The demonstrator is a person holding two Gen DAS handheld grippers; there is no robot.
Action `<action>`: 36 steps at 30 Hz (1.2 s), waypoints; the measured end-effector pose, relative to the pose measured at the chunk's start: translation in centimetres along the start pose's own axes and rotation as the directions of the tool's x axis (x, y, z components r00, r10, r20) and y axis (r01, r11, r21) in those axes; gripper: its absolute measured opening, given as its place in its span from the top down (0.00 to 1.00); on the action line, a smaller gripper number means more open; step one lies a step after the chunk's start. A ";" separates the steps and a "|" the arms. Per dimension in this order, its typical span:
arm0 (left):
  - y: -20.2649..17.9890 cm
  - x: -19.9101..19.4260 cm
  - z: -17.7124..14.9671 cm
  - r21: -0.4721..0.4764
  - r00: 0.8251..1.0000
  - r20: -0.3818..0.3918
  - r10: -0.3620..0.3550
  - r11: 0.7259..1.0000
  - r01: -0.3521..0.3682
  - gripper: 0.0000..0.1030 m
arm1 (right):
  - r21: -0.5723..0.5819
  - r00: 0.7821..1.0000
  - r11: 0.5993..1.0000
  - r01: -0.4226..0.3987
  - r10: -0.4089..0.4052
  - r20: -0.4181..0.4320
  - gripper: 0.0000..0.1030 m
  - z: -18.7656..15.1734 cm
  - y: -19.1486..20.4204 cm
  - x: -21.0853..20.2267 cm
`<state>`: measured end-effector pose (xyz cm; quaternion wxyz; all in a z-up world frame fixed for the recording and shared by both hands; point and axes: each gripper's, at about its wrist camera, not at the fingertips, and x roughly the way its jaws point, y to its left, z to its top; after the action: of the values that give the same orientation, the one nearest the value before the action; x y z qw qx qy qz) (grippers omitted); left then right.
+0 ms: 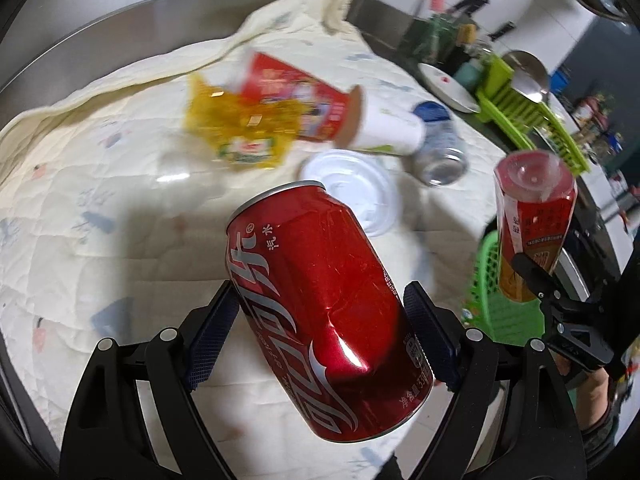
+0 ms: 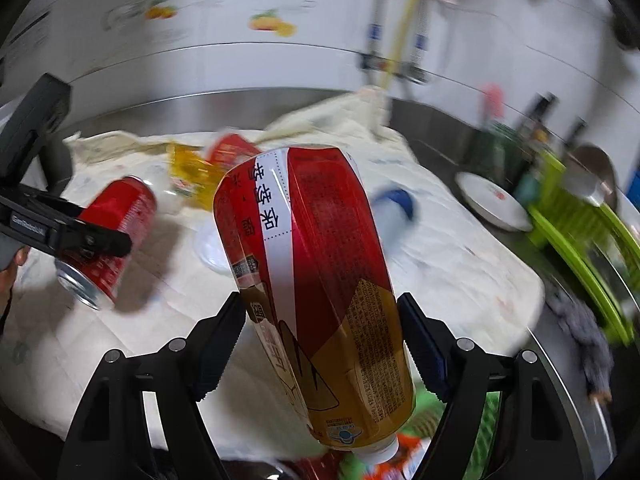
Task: Collect trash
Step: 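Lift the can and juice bottle, carry both over the green basket and open both tools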
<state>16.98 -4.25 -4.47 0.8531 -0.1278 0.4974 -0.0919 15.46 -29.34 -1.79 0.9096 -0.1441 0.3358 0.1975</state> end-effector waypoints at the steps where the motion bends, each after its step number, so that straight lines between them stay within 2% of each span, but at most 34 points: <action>1: -0.8 0.1 0.0 0.013 1.000 -0.002 -0.013 1.000 0.013 0.20 | 0.022 1.000 0.999 0.029 -0.028 -0.011 0.28 -0.9 -0.9 -0.6; 7: -5.9 0.6 -0.1 0.104 0.997 -0.011 -0.082 0.991 0.082 0.20 | 0.136 0.979 0.974 0.181 -0.166 -0.117 0.28 -6.4 -5.8 -2.6; 13: -11.3 1.5 -0.5 0.184 0.990 -0.040 -0.137 0.973 0.142 0.20 | 0.246 0.956 0.935 0.254 -0.204 -0.211 0.28 -11.5 -9.7 -2.8; 19: -15.7 2.7 -0.7 0.253 0.984 -0.071 -0.162 0.952 0.175 0.20 | 0.322 0.948 0.905 0.277 -0.204 -0.244 0.28 -15.2 -11.6 -2.7; 23: -18.3 3.5 -0.7 0.288 0.983 -0.084 -0.162 0.941 0.180 0.20 | 0.370 0.954 0.890 0.267 -0.190 -0.232 0.28 -15.7 -12.4 -2.5; 36: -21.3 5.3 -1.0 0.333 0.982 -0.118 -0.144 0.926 0.176 0.20 | 0.470 0.965 0.852 0.230 -0.137 -0.223 0.27 -16.9 -14.4 -1.4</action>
<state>18.04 -26.11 -2.72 0.8282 -0.0137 0.5005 -0.2520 11.67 -49.02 -11.39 0.8965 0.0434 0.4409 0.0036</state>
